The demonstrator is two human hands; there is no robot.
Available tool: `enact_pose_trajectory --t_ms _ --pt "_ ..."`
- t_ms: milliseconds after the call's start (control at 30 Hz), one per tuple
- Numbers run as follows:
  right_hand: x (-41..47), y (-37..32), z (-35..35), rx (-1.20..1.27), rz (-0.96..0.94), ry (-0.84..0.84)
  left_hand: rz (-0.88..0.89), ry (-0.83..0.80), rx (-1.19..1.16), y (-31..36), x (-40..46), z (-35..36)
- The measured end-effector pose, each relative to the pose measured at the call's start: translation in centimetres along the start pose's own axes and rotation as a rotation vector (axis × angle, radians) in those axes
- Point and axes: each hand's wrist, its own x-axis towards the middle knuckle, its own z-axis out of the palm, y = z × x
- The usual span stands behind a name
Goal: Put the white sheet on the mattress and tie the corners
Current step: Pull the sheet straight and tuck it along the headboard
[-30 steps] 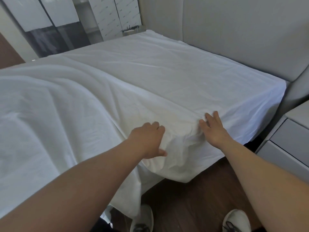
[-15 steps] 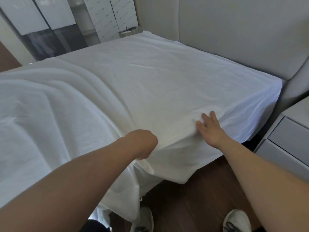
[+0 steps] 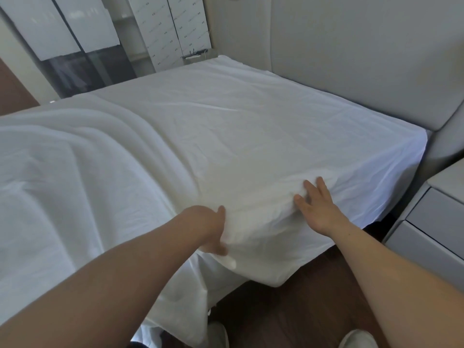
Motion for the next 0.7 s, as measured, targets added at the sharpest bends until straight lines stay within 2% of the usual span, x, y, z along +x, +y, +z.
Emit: enact_pose_trajectory --t_ms 167,333,433,533,700 --pt "-0.8 0.1 0.0 -0.114 -0.023 0.088 0.048 -0.014 0.21 0.1 -0.8 -2.0" --pt "-1.9 0.0 -0.3 -0.224 -0.099 0.307 0.077 0.159 0.224 -1.8 0.4 0.0" --pt "-1.8 -0.4 -0.2 -0.21 -0.157 0.353 0.114 0.209 0.266 -2.1 0.6 0.6" --pt "-1.7 -0.9 0.2 -0.193 -0.181 0.376 0.125 0.201 0.24 -2.2 0.5 0.9" --pt "-1.8 -1.5 -0.1 -0.172 -0.179 0.419 0.158 0.098 0.202 -2.2 0.6 0.9"
